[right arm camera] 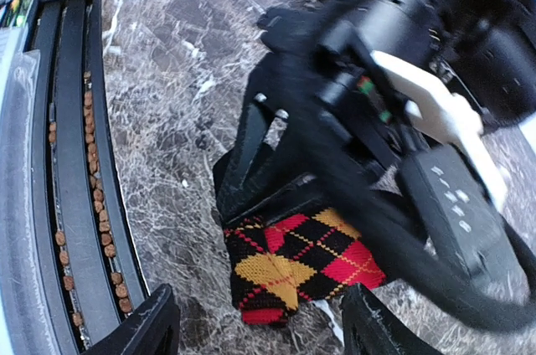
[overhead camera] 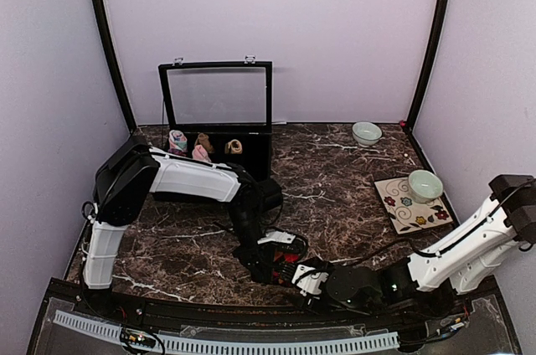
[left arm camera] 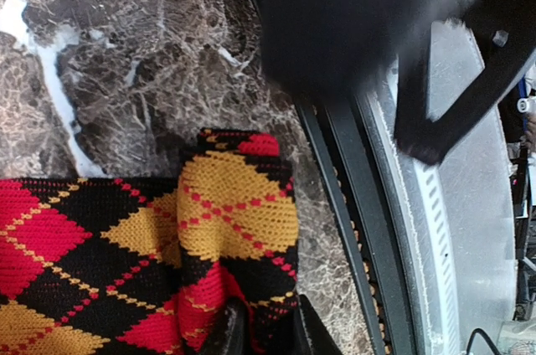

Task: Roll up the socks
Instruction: Roll the sock at the center of the board.

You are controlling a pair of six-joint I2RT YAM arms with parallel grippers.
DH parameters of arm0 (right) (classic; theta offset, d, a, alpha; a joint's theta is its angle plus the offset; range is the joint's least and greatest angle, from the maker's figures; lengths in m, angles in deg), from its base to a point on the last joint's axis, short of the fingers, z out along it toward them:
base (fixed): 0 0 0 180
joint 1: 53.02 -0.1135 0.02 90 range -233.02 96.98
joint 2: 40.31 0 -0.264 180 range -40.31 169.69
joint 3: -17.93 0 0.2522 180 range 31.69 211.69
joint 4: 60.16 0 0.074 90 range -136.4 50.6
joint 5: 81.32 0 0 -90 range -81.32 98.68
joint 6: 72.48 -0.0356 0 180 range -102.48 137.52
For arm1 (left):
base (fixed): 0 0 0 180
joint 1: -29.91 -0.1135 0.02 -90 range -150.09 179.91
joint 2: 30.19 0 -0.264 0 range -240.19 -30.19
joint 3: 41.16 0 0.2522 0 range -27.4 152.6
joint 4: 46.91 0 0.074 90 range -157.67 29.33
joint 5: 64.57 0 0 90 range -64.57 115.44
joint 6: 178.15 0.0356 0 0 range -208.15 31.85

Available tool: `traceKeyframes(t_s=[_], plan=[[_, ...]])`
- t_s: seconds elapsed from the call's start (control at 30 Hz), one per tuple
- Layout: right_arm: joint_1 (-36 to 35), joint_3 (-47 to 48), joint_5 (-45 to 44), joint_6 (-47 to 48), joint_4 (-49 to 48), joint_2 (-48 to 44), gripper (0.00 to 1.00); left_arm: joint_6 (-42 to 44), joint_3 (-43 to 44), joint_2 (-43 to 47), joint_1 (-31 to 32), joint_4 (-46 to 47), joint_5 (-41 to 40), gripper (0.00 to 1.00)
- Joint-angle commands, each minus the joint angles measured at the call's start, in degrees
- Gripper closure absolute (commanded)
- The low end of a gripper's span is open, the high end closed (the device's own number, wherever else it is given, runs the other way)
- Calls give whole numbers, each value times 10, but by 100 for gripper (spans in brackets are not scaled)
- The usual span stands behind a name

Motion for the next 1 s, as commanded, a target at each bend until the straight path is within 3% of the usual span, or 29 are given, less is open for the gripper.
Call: traceKeyframes(t_s=[0.0, 0.27, 0.57, 0.83, 0.97], plan=[[-5, 37, 29, 83, -16, 42, 36, 14, 2, -38, 2, -51, -27, 82], [25, 70, 80, 130, -21, 96, 48, 6, 20, -45, 0, -53, -34, 81], [59, 71, 102, 145, -25, 128, 56, 27, 44, -56, 0, -94, -39, 76], [72, 68, 114, 154, -25, 140, 56, 37, 67, -72, 0, -117, -40, 73], [72, 69, 115, 150, -28, 156, 62, 31, 74, -74, 0, -109, -40, 73]])
